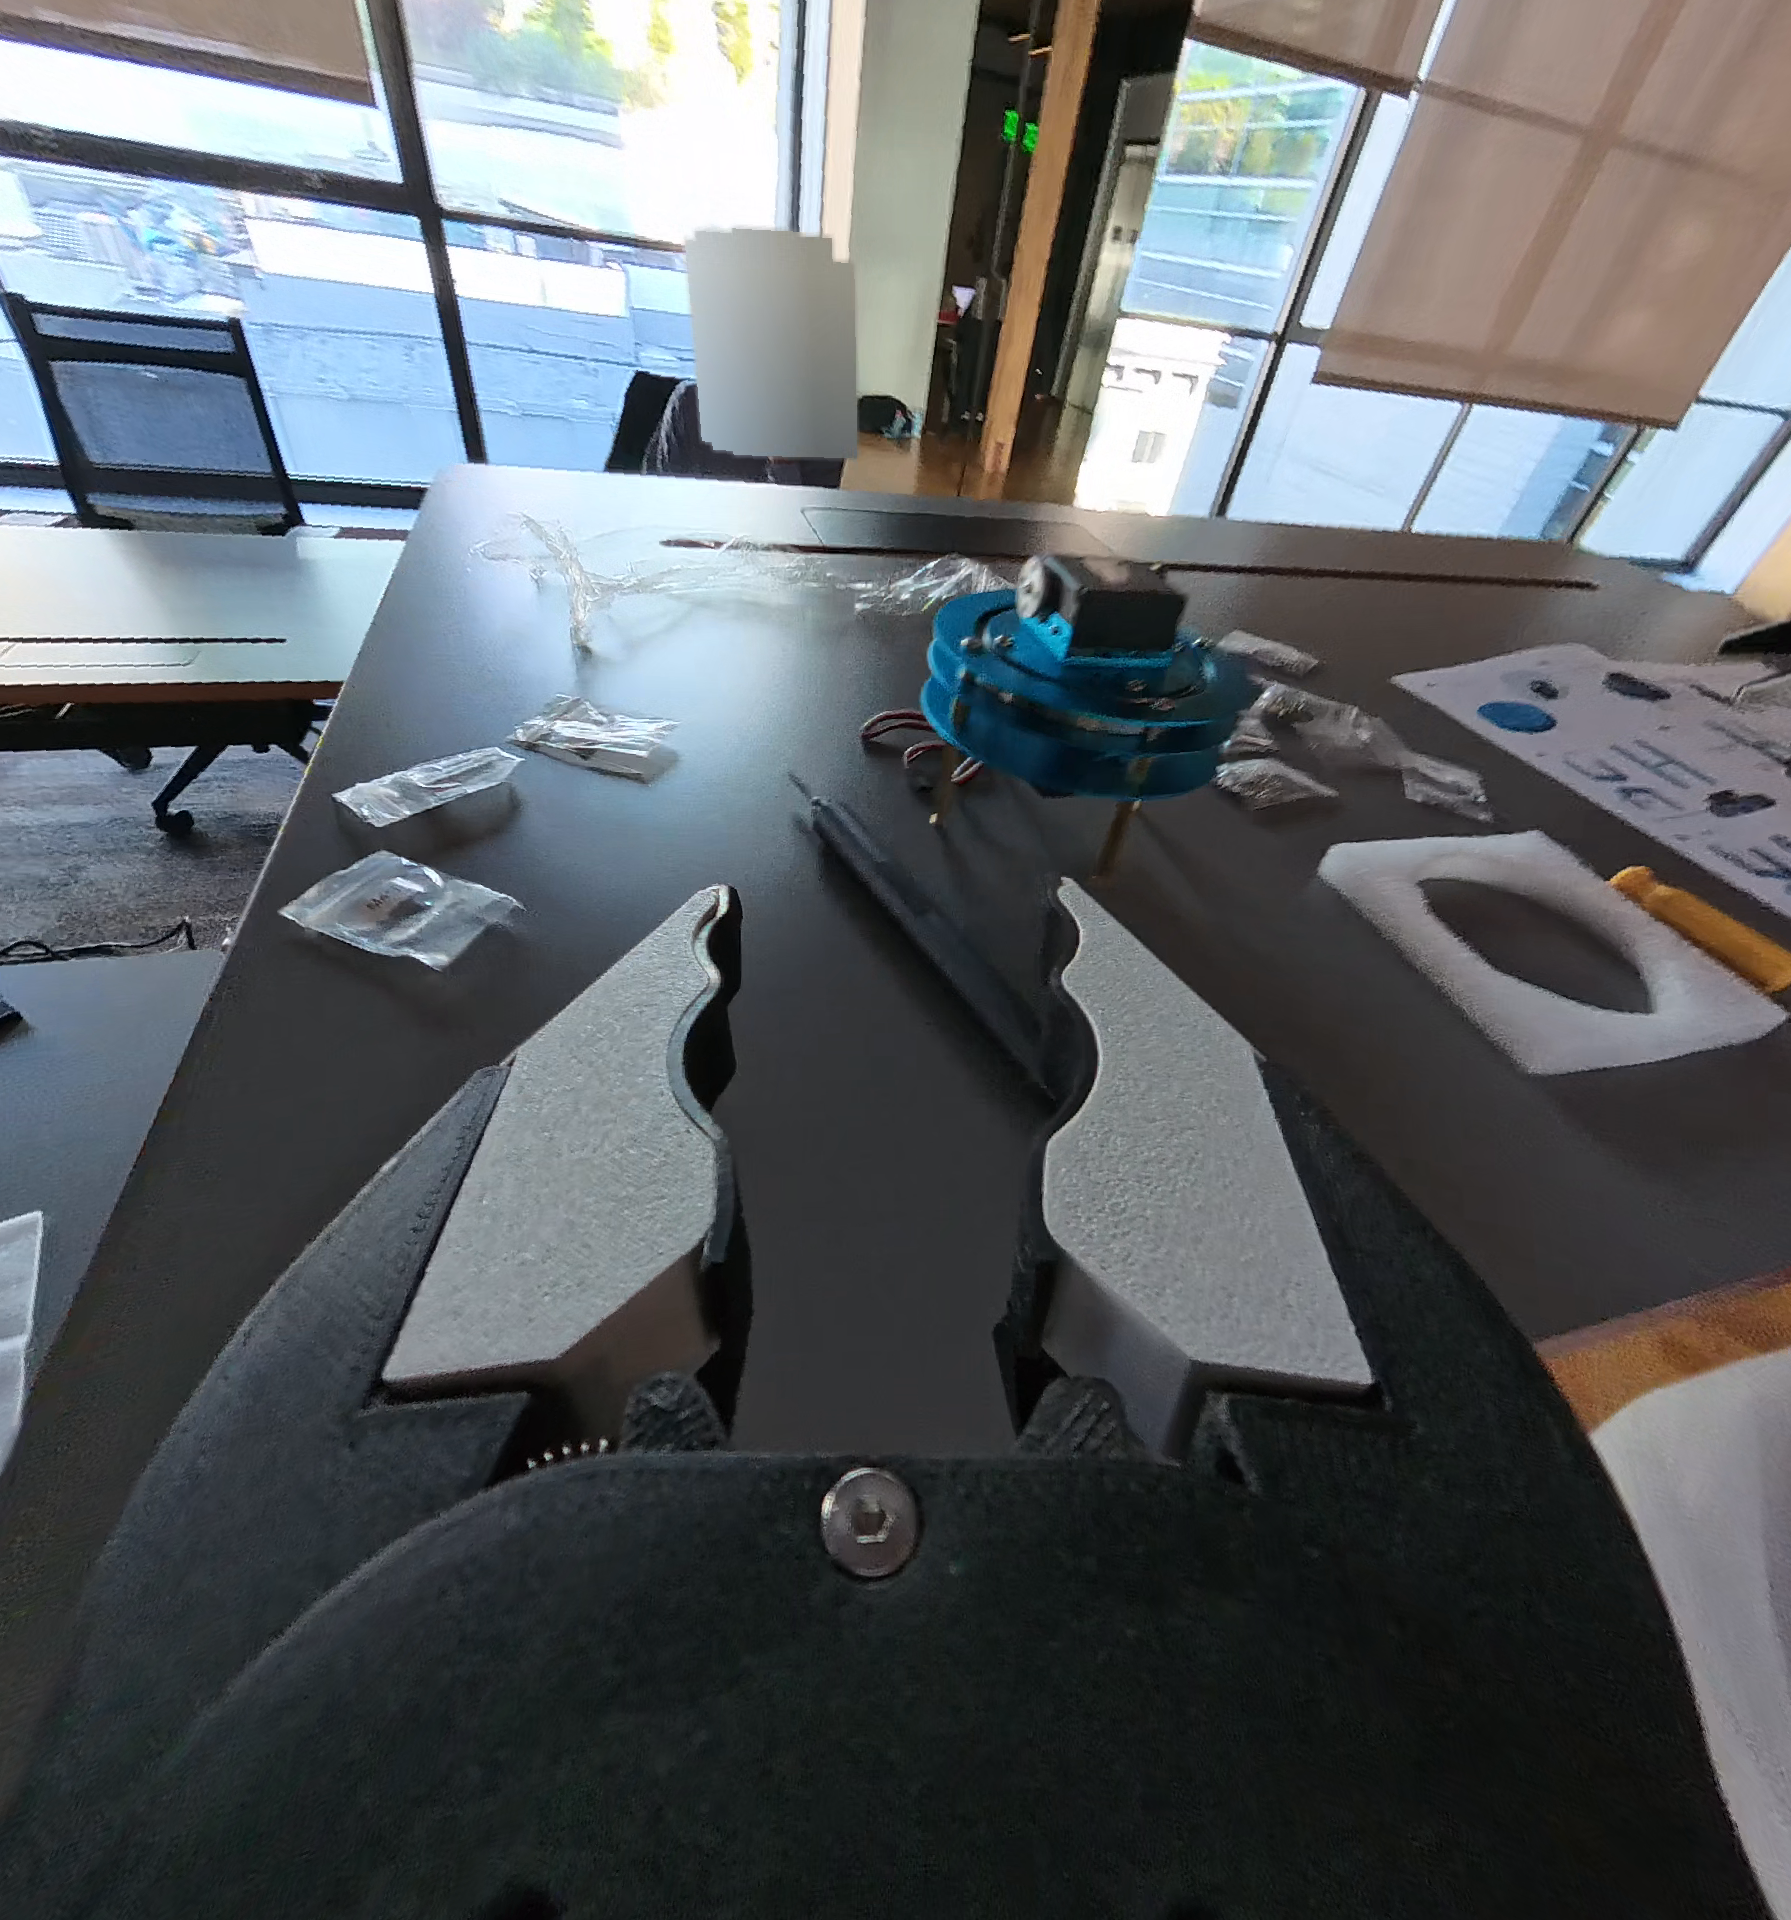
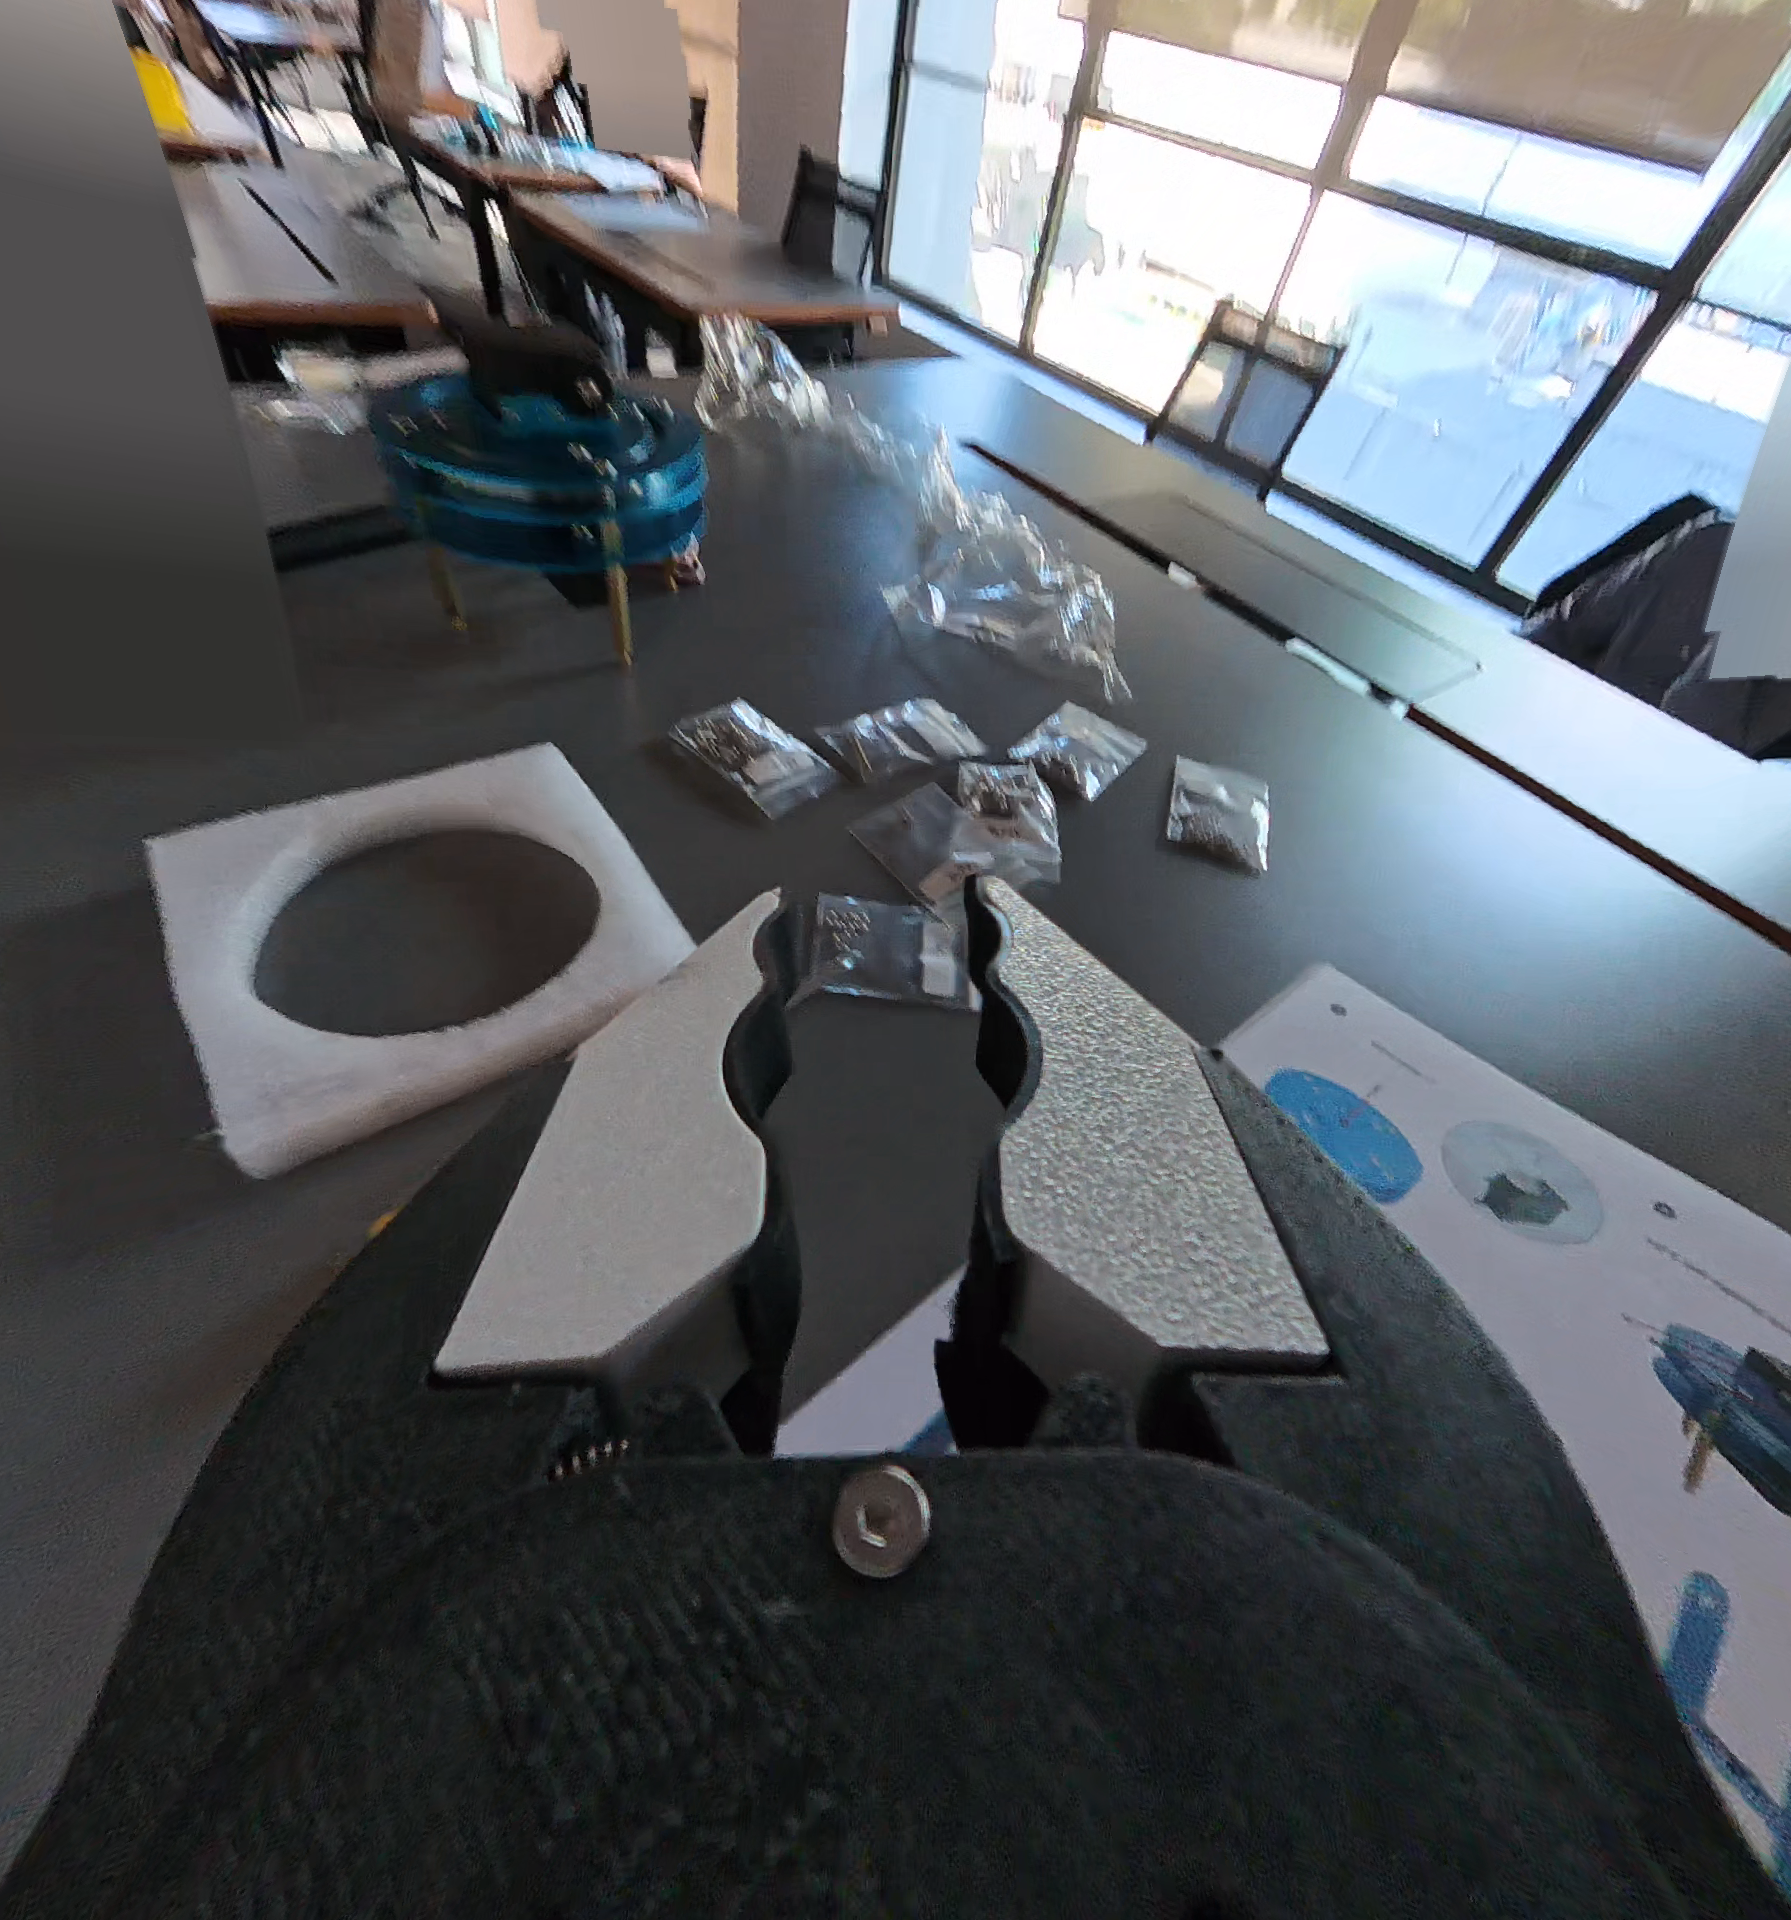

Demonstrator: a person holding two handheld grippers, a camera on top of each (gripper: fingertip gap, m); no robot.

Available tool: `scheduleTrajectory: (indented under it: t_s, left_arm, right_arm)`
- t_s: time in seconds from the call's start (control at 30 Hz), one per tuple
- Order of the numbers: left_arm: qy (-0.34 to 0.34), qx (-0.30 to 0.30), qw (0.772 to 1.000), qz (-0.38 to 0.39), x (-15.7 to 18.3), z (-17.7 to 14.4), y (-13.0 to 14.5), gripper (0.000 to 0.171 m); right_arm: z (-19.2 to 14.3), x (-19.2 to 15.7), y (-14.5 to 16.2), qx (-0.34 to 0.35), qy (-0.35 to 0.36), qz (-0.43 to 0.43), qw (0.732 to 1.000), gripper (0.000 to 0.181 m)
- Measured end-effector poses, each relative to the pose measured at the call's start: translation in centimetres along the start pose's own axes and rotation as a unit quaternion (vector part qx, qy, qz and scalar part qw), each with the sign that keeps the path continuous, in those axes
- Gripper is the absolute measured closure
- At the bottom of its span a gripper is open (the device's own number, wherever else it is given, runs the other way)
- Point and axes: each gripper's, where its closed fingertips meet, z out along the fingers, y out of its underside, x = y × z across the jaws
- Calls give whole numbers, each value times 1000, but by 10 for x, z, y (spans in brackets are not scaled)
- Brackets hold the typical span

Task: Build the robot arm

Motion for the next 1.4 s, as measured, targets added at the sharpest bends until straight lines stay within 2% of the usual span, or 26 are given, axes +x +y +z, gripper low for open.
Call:
scheduleTrajectory:
  t_s: [0.07,0.17,0.3,0.37,0.5,0.53,0.6,0.67,0.73,0.77,0.8,0.87,0.9,0.93,1.0,1.1,1.23,1.4]
  left_arm:
    - [-18,14,1000,-14,20,-18,-8,116]
    - [-58,15,998,-26,46,-55,-10,116]
    - [-132,-29,991,-16,57,-121,12,115]
    - [-167,-42,985,-22,53,-156,22,115]
    - [-201,-48,978,-24,29,-215,38,114]
    - [-206,-62,976,-20,17,-227,44,113]
    - [-223,-144,964,12,-23,-253,62,110]
    - [-279,-256,921,89,-93,-289,71,106]
    - [-328,-359,853,189,-171,-327,66,105]
    - [-354,-405,806,247,-210,-348,59,103]
    - [-380,-450,745,313,-247,-370,49,102]
    - [-411,-527,602,436,-309,-413,29,104]
    - [-414,-552,546,476,-332,-430,23,103]
    - [-407,-572,514,493,-350,-444,23,105]
    - [-389,-583,495,513,-378,-459,27,105]
    - [-378,-574,481,544,-411,-468,22,105]
    - [-372,-563,509,535,-458,-465,24,107]
    - [-378,-570,493,538,-529,-457,16,106]
  right_arm:
    - [-5,-14,-13,42,-25,9,999,151]
    - [-4,-49,-28,86,-106,31,990,149]
    - [2,-99,-32,61,-201,30,977,143]
    - [4,-113,-45,89,-201,37,975,143]
    - [16,-171,-68,117,-268,73,954,144]
    - [23,-185,-74,119,-272,68,953,144]
    - [40,-216,-90,131,-270,47,953,145]
    - [61,-259,-109,150,-276,29,949,146]
    - [86,-313,-126,166,-298,18,940,146]
    - [102,-342,-134,171,-307,12,936,146]
    - [120,-371,-141,172,-311,11,935,146]
    - [154,-430,-158,174,-333,25,926,146]
    - [168,-462,-166,174,-361,38,915,146]
    - [179,-494,-173,170,-398,47,900,145]
    - [203,-544,-180,147,-438,50,885,147]
    - [238,-592,-183,123,-451,33,883,145]
    - [288,-633,-177,80,-451,-18,889,145]
    - [349,-666,-190,79,-453,-53,886,146]
